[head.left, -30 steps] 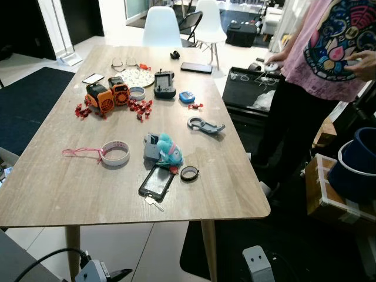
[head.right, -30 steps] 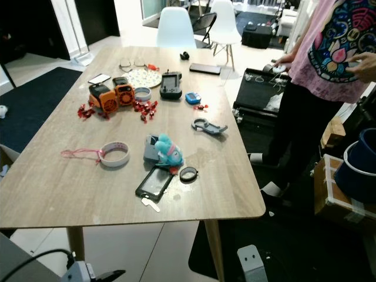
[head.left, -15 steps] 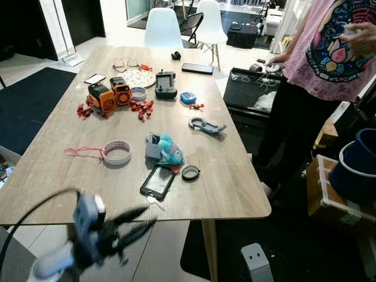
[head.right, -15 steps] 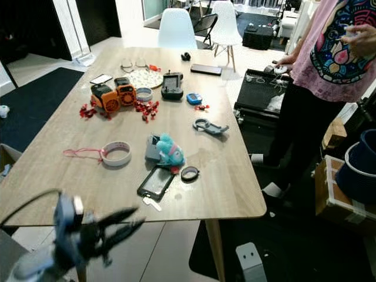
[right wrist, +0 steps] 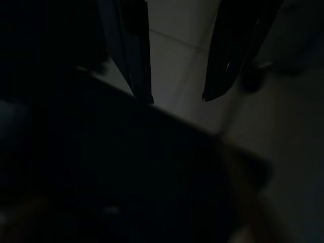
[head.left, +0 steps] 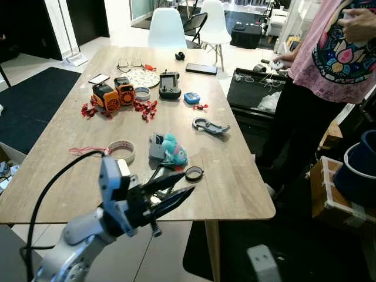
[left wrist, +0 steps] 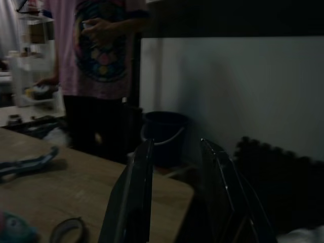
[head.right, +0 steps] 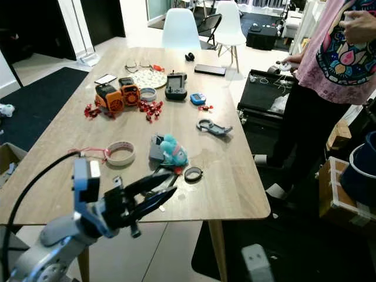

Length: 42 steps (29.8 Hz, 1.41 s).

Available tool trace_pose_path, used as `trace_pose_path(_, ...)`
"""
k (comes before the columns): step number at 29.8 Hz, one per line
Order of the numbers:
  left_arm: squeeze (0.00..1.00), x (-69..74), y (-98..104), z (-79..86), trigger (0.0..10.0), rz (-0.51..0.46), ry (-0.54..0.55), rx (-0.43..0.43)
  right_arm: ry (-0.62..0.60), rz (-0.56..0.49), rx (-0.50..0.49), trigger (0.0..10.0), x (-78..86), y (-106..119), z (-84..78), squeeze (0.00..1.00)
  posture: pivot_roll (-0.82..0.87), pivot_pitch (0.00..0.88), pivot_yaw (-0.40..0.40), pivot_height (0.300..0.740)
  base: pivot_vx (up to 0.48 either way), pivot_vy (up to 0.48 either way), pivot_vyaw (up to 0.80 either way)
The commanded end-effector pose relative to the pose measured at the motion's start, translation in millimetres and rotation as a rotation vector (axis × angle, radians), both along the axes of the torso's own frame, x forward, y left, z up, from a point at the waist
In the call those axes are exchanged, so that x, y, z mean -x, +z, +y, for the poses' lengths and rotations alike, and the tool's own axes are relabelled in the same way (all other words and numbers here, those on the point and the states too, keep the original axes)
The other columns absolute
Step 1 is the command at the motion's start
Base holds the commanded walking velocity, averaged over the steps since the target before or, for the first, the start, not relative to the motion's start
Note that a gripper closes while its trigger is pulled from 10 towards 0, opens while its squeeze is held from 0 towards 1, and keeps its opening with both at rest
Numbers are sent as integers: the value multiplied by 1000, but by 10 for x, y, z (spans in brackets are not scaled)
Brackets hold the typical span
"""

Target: Hang keys on a hook

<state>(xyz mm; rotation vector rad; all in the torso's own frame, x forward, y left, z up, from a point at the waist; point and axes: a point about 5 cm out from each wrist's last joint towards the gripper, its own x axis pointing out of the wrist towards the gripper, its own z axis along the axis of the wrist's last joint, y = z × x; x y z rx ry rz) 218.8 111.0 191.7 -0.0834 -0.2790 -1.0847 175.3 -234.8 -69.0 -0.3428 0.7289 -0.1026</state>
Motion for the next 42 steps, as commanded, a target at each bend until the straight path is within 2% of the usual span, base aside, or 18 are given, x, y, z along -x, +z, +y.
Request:
trace_pose_path(1, 0, -37, -75, -50, 10000, 25, 33, -21, -50, -69, 38, 10000, -11, 65, -108, 0, 71, 49, -52, 740, 0, 0, 0)
trace_pose_path(5, 0, -108, -131, -72, 10000, 18, 102, -48, -68, -163, 99, 10000, -52, 181, -252, 0, 62, 51, -49, 740, 0, 0, 0)
trace_pose_path(10, 0, -214, -184, -62, 10000, 9, 211, -88, -123, -427, 179, 10000, -253, 549, -512, 0, 58, 53, -50, 740, 0, 0, 0)
trace_pose_path(12, 0, -224, -189, -53, 10000, 12, 224, -88, -132, -475, 175, 10000, -302, 619, -532, 0, 58, 53, -50, 740, 0, 0, 0)
trace_pose_path(15, 0, -240, -188, -53, 10000, 9, 239, -84, -127, -634, 124, 10000, -496, 846, -512, 0, 54, 52, -48, 740, 0, 0, 0)
trace_pose_path(18, 0, -241, -189, -58, 10000, 10, 237, -82, -108, -691, 93, 10000, -584, 931, -462, 0, 52, 52, -48, 740, 0, 0, 0)
trace_pose_path(20, 0, -242, -199, -76, 10000, 5, 234, -82, -25, -816, 13, 10000, -796, 1130, -265, 0, 54, 51, -53, 740, 0, 0, 0)
trace_pose_path(22, 0, -241, -201, -81, 10000, 4, 235, -81, -3, -844, -4, 10000, -836, 1174, -212, 0, 54, 51, -53, 740, 0, 0, 0)
trace_pose_path(23, 0, -232, -201, -88, 10000, 3, 231, -78, 40, -892, -55, 10000, -912, 1253, -92, 0, 56, 51, -55, 740, 0, 0, 0)
trace_pose_path(24, 0, -232, -201, -88, 10000, 3, 231, -78, 40, -892, -55, 10000, -912, 1253, -92, 0, 56, 51, -55, 740, 0, 0, 0)
trace_pose_path(27, 0, -225, -202, -87, 10000, 10, 231, -79, 163, -922, -173, 10000, -1006, 1328, 183, 0, 57, 51, -57, 740, 0, 0, 0)
trace_pose_path(28, 0, -225, -202, -87, 10000, 10, 231, -79, 163, -922, -173, 10000, -1006, 1328, 183, 0, 57, 51, -57, 740, 0, 0, 0)
trace_pose_path(29, 0, -232, -222, -82, 10000, 12, 238, -109, 284, -898, -261, 10000, -1040, 1326, 413, 0, 58, 52, -56, 740, 0, 0, 0)
trace_pose_path(30, 0, -232, -222, -82, 10000, 12, 238, -109, 284, -898, -261, 10000, -1040, 1326, 413, 0, 58, 52, -56, 740, 0, 0, 0)
trace_pose_path(32, 0, -261, -294, -53, 10000, 20, 268, -176, 435, -870, -303, 10000, -1017, 1306, 637, 0, 58, 53, -56, 740, 0, 0, 0)
trace_pose_path(34, 0, -280, -332, -32, 10000, 25, 288, -208, 487, -860, -314, 10000, -999, 1296, 716, 0, 58, 53, -56, 740, 0, 0, 0)
trace_pose_path(35, 0, -296, -369, -1, 10000, 32, 305, -231, 545, -847, -343, 10000, -969, 1283, 822, 0, 59, 55, -58, 740, 0, 0, 0)
trace_pose_path(42, 0, -268, -427, 60, 10000, 83, 281, -274, 602, -815, -435, 10000, -906, 1252, 989, 0, 63, 55, -62, 740, 0, 0, 0)
